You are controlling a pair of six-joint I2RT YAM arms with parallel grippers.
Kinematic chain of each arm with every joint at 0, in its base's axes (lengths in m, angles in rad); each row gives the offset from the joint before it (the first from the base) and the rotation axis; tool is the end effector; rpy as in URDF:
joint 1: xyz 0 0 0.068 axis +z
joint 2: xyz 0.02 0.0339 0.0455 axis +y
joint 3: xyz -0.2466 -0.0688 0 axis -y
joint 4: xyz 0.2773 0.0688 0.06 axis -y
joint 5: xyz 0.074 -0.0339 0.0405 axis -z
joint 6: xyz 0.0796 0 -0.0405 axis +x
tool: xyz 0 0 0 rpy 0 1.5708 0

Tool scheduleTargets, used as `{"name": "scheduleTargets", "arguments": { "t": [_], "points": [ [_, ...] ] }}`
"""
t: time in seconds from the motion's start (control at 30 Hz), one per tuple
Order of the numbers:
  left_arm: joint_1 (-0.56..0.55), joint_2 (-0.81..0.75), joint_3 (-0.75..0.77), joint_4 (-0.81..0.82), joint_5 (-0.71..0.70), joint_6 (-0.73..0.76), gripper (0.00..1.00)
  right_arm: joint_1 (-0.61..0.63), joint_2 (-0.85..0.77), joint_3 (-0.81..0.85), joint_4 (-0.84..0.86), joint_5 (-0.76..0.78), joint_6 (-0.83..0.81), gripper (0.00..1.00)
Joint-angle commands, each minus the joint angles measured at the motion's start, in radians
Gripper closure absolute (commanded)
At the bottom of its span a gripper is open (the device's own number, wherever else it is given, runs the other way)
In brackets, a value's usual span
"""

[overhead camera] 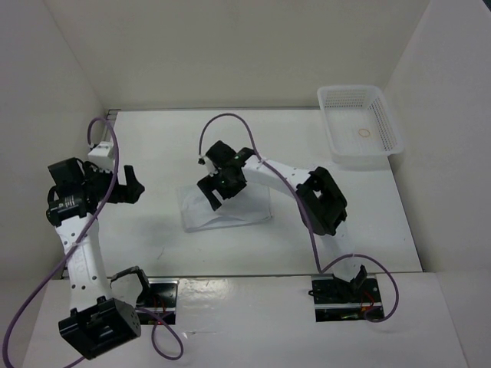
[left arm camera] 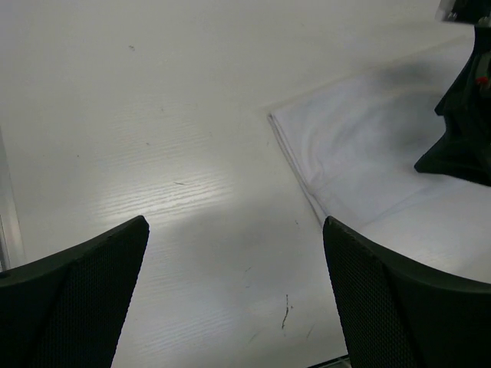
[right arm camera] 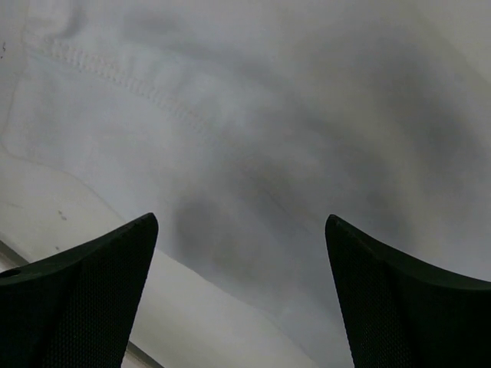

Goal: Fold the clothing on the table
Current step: Fold the skirt

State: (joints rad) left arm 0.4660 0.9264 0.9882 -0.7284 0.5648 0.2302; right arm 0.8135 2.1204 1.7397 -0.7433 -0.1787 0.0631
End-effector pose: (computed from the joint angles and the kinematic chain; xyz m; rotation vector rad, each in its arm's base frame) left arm 0.2478 0.0769 0.3003 0.0470 2.1281 -0.2257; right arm 0.3293 0.3690 0.1391 -1.0677 2.5571 0.4919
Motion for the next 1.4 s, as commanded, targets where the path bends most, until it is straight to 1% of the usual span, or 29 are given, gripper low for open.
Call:
{"name": "scheduleTargets", "arguments": {
  "t": [0.0, 0.07, 0.23, 0.37, 0.53, 0.7, 0.8, 0.93, 1.03, 1.13, 1.23, 1.37],
  "points": [
    [0.025, -0.004, -0.02, 0.053, -0.023, -0.034, 0.0, 0.059, 0.032, 0.061, 0.042, 0.113, 0.063, 0.06],
    [0.036, -0.004, -0.02, 0.063, -0.023, -0.043, 0.0, 0.084, 0.053, 0.061, 0.051, 0.125, 0.063, 0.06],
    [0.045, -0.023, -0.02, 0.063, -0.023, -0.043, 0.0, 0.093, 0.062, 0.052, 0.051, 0.179, 0.072, 0.06],
    [0.045, -0.014, -0.029, 0.063, -0.023, -0.043, 0.0, 0.093, 0.038, -0.026, 0.07, 0.208, 0.05, 0.06],
    [0.045, -0.014, -0.029, 0.063, -0.014, -0.034, 0.0, 0.125, 0.038, -0.066, 0.071, 0.271, 0.02, 0.05],
    [0.045, -0.014, -0.029, 0.063, -0.005, -0.034, 0.0, 0.135, 0.016, -0.147, 0.094, 0.281, 0.01, 0.05],
    [0.045, -0.014, -0.029, 0.063, -0.005, -0.034, 0.0, 0.135, -0.016, -0.147, 0.094, 0.292, 0.0, 0.05],
    [0.045, -0.014, -0.029, 0.063, -0.005, -0.034, 0.0, 0.135, -0.08, -0.036, 0.05, 0.314, -0.009, 0.05],
    [0.045, -0.014, -0.029, 0.063, -0.005, -0.034, 0.0, 0.135, -0.132, 0.003, 0.019, 0.338, -0.009, 0.04],
    [0.045, -0.014, -0.029, 0.063, -0.005, -0.034, 0.0, 0.135, -0.168, 0.012, -0.016, 0.36, 0.046, 0.01],
    [0.045, -0.023, -0.029, 0.063, -0.005, -0.034, 0.0, 0.109, -0.18, 0.021, -0.05, 0.369, 0.101, 0.01],
    [0.045, -0.032, -0.029, 0.063, -0.005, -0.034, 0.0, 0.098, -0.18, -0.087, -0.039, 0.389, 0.159, 0.01]
  ]
}}
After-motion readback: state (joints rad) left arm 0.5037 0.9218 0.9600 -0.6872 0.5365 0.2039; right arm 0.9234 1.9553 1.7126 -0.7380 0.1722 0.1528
